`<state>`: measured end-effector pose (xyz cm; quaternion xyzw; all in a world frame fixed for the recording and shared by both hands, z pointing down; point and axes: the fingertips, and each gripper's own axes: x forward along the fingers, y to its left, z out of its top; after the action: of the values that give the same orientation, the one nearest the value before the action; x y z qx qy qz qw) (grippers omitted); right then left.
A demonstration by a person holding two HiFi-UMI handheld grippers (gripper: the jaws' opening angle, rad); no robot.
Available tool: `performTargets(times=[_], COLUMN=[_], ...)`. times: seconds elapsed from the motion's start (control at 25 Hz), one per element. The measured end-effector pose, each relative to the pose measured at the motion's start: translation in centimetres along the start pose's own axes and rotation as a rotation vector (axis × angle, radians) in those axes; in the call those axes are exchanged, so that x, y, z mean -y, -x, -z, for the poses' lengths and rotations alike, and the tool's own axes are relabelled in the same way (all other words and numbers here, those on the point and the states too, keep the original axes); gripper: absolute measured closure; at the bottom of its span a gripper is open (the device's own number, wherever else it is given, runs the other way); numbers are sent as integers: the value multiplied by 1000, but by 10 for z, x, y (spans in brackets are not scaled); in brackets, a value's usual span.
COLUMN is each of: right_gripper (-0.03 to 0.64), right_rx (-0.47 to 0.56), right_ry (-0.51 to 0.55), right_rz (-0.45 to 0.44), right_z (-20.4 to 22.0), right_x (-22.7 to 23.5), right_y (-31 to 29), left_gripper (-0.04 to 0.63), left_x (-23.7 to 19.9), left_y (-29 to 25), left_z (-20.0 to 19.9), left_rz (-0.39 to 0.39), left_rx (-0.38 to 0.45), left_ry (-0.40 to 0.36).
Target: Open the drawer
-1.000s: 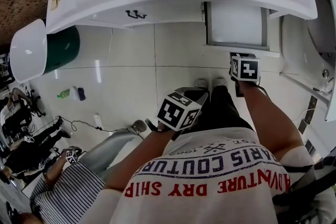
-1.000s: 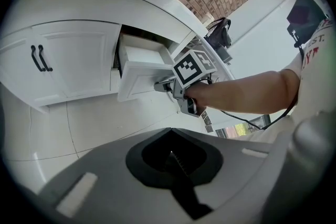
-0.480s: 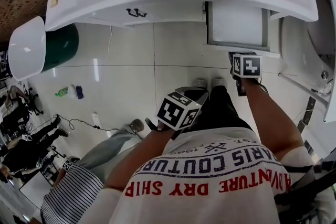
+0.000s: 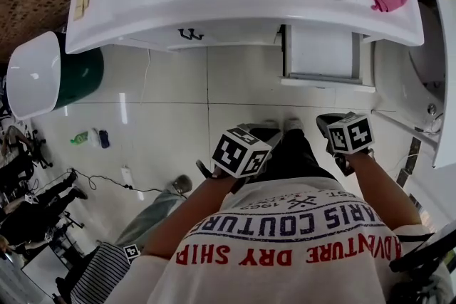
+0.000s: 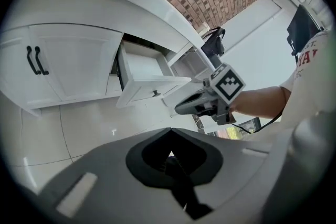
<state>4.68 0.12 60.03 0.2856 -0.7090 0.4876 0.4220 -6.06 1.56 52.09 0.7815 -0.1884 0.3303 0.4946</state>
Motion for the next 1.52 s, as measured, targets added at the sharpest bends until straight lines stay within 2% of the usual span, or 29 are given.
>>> performTargets(times=[0.24,0.44,0.6,0.8,0.96,1.24,1.4,1.52], right_gripper=[607,607,607,607,607,608,609,609], right_rx=[59,109,137,174,235,290,328,334], right_ry=[-104,-62,-31,14,31,104,138,161], right_rz=[-111,-137,-135,-150,-186,-183,-191,-192], right_z=[-29,-34,-17,35,90,188,209,221], right_x=[-58,-84,-89,-100,-109,-130,-141,-151], right_y=[35,63,81,105,134,178,196,205], left_gripper=[600,600,600,600,600,600,600,600], left_x=[-12,5,31,77,132,232,257,267], left_y=[24,36,41,33,18,3,8,15], left_z=[-10,-23,-21,15,57,134,150,157], left_rz=[19,22,13,-17,-47,-82,-116,-125], left_rx=[-17,6,38,60,72,100,125,147], left_ry=[2,-40,-62,-67,-96,-147,-178,-170])
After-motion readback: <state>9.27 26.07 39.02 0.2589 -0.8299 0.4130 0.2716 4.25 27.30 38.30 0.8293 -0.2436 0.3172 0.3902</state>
